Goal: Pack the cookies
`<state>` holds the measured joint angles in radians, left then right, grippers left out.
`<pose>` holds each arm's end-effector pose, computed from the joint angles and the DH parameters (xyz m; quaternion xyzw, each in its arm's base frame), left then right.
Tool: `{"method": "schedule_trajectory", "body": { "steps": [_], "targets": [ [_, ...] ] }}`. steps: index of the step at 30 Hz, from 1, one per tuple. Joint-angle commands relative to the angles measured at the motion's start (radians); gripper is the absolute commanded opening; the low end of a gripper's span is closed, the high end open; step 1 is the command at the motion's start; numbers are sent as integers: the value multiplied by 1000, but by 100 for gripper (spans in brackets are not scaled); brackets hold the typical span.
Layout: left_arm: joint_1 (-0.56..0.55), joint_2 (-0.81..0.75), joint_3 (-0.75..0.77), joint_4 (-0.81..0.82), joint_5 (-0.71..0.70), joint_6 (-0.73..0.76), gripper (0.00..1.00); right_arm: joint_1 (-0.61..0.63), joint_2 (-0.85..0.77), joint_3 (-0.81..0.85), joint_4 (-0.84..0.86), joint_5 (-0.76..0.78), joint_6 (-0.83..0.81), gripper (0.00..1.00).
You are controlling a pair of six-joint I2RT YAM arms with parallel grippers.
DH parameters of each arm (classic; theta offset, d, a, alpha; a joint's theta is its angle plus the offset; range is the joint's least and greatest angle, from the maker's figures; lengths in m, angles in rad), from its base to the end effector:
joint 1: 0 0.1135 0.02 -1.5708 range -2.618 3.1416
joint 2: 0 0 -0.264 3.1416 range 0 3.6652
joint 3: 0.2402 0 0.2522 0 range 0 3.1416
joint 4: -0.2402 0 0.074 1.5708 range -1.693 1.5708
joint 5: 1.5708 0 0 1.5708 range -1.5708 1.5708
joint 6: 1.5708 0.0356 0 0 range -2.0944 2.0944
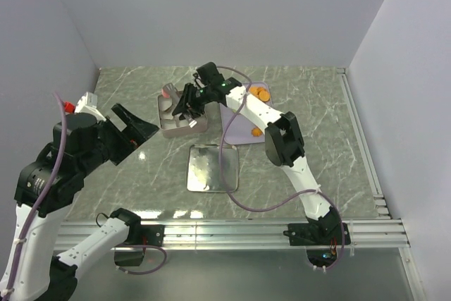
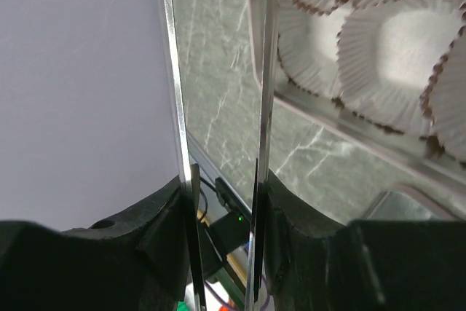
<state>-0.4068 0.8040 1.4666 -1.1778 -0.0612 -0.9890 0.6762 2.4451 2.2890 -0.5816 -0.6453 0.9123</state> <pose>0.0820 -0.0330 0.4476 -0.2626 0.8228 -0.3032 0.4027 0.4153 0.3607 0.2351 -0.0252 0.8764 0.4769 0.0621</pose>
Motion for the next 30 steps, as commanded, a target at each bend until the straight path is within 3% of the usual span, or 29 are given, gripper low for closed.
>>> {"method": "schedule_trajectory", "body": {
  "steps": [1,9,20,30],
  "targets": [
    [5,-9,20,33,26,7,97,5,9,44,126,-36,45,43],
    [6,4,6,40,26,-2,96,3,84,61,221,-62,117,45],
    [5,0,6,35,-12,-2,97,3,83,44,178,-43,83,55],
    [6,-2,8,44,-20,6,97,-7,22,1,128,-16,40,56]
  ]
}}
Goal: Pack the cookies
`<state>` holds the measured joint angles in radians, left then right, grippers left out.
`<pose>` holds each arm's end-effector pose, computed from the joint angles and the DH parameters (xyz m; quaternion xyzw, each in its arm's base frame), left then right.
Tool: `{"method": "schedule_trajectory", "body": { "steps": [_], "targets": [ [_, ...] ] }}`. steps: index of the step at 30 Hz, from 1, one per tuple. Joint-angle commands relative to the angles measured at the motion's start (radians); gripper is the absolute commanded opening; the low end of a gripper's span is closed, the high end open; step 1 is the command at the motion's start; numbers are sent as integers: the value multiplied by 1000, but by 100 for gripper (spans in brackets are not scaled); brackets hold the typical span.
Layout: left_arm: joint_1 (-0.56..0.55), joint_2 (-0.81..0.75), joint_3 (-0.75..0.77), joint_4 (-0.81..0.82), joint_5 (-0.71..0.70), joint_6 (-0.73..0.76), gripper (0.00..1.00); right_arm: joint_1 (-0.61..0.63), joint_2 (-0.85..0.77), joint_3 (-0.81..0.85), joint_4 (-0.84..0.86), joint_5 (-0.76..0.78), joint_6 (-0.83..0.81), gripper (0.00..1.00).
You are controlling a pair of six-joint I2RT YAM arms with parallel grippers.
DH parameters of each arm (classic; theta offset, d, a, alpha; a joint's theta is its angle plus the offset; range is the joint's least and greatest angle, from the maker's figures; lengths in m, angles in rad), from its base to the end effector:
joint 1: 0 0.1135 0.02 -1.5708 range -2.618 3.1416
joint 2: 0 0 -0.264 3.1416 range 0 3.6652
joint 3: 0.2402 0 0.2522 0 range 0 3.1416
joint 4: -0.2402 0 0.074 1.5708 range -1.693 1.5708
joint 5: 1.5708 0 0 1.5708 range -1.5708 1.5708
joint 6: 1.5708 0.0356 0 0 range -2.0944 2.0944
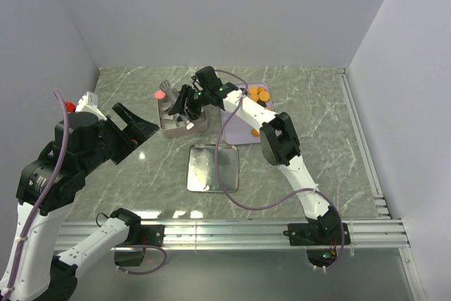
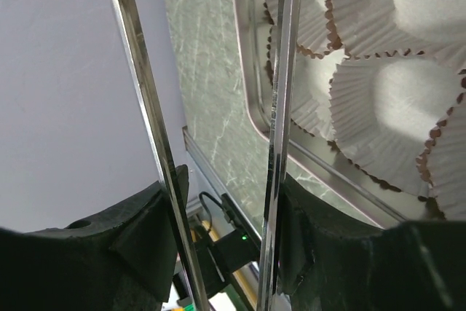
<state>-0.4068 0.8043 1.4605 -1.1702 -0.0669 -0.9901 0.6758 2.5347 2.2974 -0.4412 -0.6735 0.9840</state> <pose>0.0834 -0.0333 0.4468 -0.2643 0.8218 -0.3019 0.4045 0.4295 0.3728 0.2009 -0.0102 0.8632 0.5017 0.0549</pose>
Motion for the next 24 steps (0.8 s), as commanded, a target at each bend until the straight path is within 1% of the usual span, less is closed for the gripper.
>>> {"method": "schedule_trajectory", "body": {
  "steps": [1,8,14,18,24],
  "targets": [
    [6,-2,14,38,-16,7,97,-8,-76,-15,-17,15,-37,56],
    [5,-20,1,49,-14,7,97,-13,-158,-38,-80,57,-88,54],
    [5,-39,-14,52,-16,2,97,-7,-211,-38,-68,43,-79,51],
    [5,-51,-28,50,-13,-1,97,4,-203,-24,-24,0,-42,51],
    [5,-59,-22,29,-22,-2,97,16,-166,-4,18,-15,4,50]
  ]
}}
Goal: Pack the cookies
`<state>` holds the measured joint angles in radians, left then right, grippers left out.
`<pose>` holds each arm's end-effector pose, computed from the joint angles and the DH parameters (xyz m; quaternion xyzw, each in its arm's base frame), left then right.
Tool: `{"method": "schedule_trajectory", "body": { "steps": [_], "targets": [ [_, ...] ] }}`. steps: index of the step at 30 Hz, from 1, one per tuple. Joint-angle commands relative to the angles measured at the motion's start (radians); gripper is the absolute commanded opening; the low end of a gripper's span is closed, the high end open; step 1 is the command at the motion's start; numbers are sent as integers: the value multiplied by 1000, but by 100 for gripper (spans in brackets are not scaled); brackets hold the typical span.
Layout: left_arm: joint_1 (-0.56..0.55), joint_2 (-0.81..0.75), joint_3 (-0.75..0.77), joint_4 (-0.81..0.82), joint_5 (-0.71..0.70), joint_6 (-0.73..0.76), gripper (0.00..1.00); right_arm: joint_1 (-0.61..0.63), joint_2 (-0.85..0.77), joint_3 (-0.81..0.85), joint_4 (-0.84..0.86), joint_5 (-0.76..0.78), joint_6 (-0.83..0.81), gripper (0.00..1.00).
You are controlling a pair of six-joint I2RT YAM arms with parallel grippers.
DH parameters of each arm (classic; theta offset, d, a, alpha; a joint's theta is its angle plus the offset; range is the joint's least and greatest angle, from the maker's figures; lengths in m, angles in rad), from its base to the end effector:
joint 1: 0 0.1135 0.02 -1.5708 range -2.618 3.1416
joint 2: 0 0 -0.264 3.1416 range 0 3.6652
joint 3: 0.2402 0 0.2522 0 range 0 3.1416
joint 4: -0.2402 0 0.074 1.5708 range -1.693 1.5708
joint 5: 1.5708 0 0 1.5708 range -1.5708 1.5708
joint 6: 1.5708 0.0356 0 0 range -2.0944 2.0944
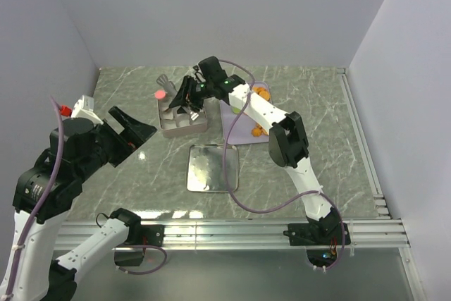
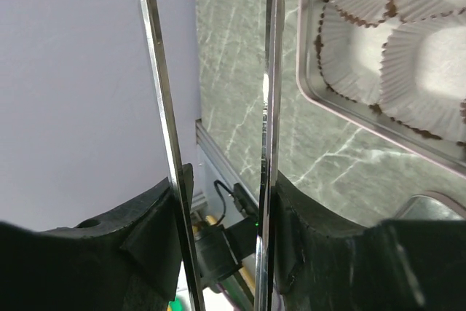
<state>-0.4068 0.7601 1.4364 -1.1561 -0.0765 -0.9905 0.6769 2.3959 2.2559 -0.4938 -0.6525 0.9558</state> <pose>0.0739 -0.0289 0.4450 -0.2648 0.8124 -0.3084 0.4180 0.4131 0.3597 0.2573 -0.0258 0.8571 0.5075 0.0846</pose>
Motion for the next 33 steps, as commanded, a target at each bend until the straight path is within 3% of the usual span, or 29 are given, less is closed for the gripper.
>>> {"method": "schedule_trajectory", "body": {
  "steps": [1,17,25,33],
  "targets": [
    [5,-18,4,12,-17,-2,97,15,-14,39,87,-41,47,50],
    [5,-18,24,-19,-46,9,98,32,100,62,144,-70,106,50],
    [5,-21,21,-17,-46,15,98,29,17,-127,120,-55,35,48],
    [6,-21,12,-5,-39,19,98,18,-35,-170,87,-44,1,47]
  ]
}}
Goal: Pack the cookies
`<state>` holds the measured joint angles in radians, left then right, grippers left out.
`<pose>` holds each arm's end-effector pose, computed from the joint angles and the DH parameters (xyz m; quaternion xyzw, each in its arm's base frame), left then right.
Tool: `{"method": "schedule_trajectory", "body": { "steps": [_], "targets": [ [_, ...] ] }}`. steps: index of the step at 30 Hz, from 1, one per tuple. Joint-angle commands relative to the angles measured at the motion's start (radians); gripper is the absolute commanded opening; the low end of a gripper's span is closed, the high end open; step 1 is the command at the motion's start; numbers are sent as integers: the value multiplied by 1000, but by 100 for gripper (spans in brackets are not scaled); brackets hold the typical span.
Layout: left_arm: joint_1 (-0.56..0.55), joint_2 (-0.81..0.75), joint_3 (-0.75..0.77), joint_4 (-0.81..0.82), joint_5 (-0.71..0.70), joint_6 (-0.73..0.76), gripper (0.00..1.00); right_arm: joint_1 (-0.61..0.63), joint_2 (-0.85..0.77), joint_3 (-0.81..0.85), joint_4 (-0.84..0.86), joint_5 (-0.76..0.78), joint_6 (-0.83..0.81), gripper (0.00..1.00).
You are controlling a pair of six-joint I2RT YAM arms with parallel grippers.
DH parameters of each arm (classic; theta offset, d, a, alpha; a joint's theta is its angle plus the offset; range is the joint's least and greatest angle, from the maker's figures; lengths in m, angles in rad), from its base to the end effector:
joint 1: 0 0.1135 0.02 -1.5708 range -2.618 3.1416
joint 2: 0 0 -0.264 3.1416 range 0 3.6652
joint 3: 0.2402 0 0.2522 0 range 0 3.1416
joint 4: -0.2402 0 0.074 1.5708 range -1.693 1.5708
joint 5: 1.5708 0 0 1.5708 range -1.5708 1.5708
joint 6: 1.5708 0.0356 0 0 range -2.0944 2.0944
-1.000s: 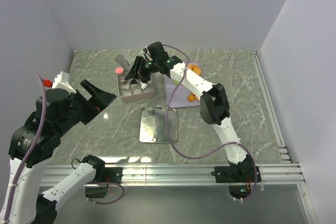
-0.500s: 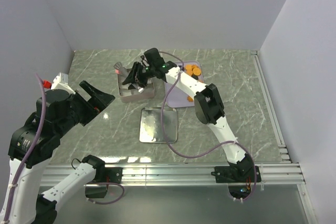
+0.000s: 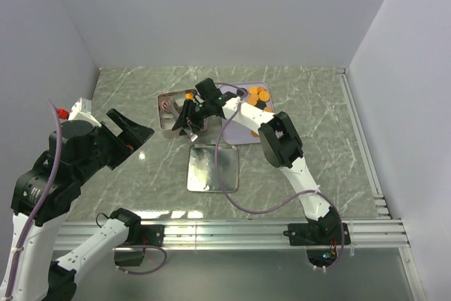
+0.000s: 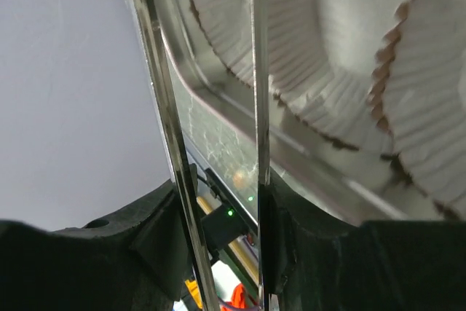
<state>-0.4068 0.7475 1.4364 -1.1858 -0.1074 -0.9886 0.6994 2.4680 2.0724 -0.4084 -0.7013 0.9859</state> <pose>0.0690 -0.0256 0.4429 -0.2724 0.8141 -0.2928 0.4211 0.4028 0.3689 0.1663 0.0028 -0.8804 -0.4742 0.0040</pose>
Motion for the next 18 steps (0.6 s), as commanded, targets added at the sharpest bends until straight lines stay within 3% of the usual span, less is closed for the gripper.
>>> {"method": "schedule_trajectory", "body": {
  "steps": [1,10,18],
  "targets": [
    [5,-11,10,28,-6,16,98,-6,-113,23,-10,6,-32,47],
    [5,-19,-8,48,3,21,98,-23,-159,161,-102,11,-39,47],
    [5,-45,-44,77,6,22,98,-86,-334,51,-190,49,-139,46]
  ]
}}
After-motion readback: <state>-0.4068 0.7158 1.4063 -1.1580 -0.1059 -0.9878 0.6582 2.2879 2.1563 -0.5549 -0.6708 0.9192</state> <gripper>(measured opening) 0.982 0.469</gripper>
